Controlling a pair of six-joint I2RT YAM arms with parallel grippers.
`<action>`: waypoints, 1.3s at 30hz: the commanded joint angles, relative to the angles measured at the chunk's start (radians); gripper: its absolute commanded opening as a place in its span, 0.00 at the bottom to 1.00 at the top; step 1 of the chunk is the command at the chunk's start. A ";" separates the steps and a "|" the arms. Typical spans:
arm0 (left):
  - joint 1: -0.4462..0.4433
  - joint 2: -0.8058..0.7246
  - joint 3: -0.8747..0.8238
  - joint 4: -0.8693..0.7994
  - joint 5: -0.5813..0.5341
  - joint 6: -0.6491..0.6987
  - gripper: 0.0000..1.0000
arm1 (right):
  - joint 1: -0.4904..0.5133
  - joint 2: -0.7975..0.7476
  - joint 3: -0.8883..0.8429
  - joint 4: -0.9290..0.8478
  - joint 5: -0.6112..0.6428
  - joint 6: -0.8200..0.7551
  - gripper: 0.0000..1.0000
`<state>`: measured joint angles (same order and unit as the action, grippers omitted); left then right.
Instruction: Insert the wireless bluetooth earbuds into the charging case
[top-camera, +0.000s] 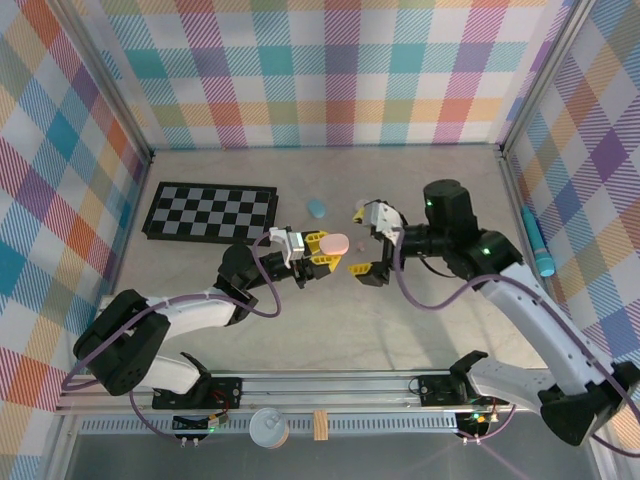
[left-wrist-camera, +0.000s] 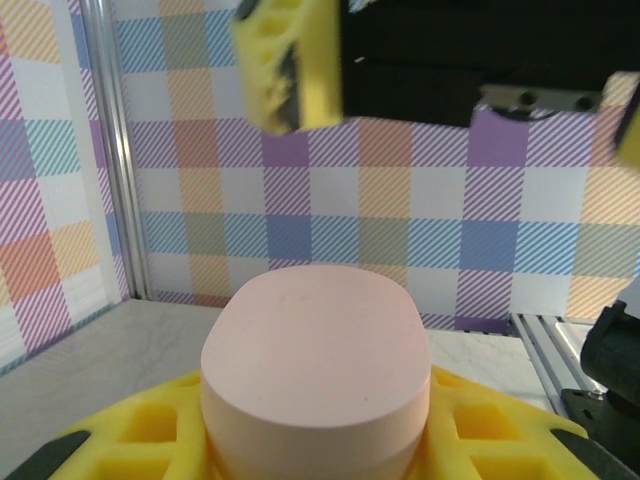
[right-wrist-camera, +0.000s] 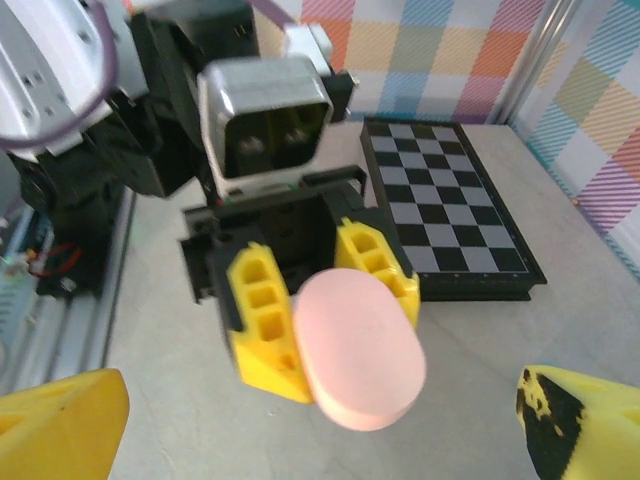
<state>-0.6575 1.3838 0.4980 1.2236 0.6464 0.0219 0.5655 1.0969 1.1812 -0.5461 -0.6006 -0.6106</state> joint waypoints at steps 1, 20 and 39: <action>0.012 -0.040 -0.001 -0.013 0.042 0.002 0.32 | 0.014 0.055 0.046 -0.023 0.044 -0.135 0.99; 0.015 -0.052 0.013 -0.063 0.086 0.011 0.32 | 0.016 0.130 0.075 0.140 0.221 -0.041 0.99; 0.015 -0.050 0.004 -0.043 0.115 -0.003 0.32 | 0.014 0.156 0.084 0.205 0.279 0.027 0.98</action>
<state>-0.6388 1.3506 0.4980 1.1145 0.7181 0.0216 0.5819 1.2385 1.2335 -0.3756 -0.3363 -0.6018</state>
